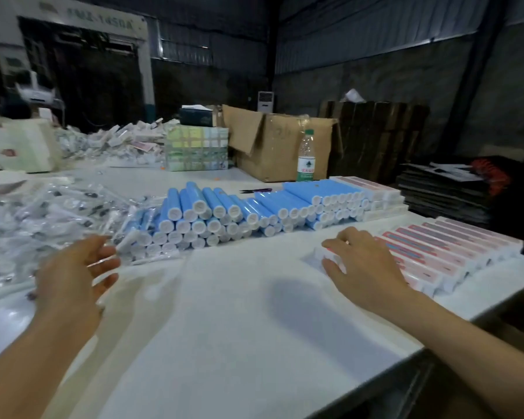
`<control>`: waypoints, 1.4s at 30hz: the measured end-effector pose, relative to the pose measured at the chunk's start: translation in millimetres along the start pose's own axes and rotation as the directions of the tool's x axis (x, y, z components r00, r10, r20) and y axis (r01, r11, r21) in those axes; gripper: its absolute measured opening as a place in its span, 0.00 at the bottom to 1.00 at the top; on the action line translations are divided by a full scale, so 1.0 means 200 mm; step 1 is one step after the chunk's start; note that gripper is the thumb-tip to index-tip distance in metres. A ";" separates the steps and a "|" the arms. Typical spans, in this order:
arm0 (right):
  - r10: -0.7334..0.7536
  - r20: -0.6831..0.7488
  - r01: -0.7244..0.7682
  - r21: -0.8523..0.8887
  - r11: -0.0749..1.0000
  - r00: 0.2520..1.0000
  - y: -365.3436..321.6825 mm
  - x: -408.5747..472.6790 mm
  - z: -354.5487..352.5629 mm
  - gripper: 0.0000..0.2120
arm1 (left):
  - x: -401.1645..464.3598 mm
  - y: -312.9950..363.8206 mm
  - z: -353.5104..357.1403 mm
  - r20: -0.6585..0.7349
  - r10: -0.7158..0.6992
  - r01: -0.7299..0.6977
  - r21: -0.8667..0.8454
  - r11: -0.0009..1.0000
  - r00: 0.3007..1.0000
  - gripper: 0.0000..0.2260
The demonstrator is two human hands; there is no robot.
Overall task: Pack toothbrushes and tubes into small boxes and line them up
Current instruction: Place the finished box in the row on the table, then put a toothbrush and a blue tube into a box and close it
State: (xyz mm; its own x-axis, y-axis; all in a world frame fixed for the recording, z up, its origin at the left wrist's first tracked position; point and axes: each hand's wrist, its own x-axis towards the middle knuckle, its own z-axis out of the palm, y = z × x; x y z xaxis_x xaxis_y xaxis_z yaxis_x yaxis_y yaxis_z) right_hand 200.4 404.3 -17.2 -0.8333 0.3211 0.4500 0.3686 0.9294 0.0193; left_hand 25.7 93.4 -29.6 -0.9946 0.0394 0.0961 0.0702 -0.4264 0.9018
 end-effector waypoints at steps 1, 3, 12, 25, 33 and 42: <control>-0.076 -0.014 0.077 0.103 0.992 0.997 -0.14 0.04 0.00 0.17 | -0.02 0.03 -0.02 -0.059 -0.011 0.012 0.019 1.000 0.998 0.06; -0.180 -0.034 0.183 0.242 0.953 0.983 -0.34 0.09 0.00 0.15 | -0.03 0.05 0.02 -0.110 -0.011 0.012 0.012 1.000 0.994 0.05; -0.393 0.088 0.334 0.379 0.863 0.915 -0.93 0.24 0.29 0.13 | -0.01 0.04 -0.03 -0.224 -0.019 0.033 0.057 0.998 0.974 0.02; -0.384 -0.011 0.355 0.407 0.842 0.923 -0.94 0.29 0.48 0.20 | 0.10 0.38 -0.21 -0.183 0.283 -0.156 0.509 0.847 0.941 0.07; -0.426 0.051 0.334 0.538 0.774 0.903 -0.95 0.28 0.42 0.23 | 0.16 0.84 -0.86 0.155 0.495 0.066 0.914 -0.401 0.855 0.13; -0.430 0.000 0.352 0.576 0.738 0.903 -1.00 0.30 0.35 0.29 | 0.41 1.01 -0.96 0.080 0.385 0.208 0.731 -0.649 0.920 0.21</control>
State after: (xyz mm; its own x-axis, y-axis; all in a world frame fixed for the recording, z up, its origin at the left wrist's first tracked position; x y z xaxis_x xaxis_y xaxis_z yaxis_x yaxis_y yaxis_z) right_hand 47.5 250.0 -56.0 -0.9107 -0.1103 0.3981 -0.2587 0.9036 -0.3415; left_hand -55.6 -163.2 79.0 -0.8814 -0.0553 0.4692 -0.1965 0.9461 -0.2576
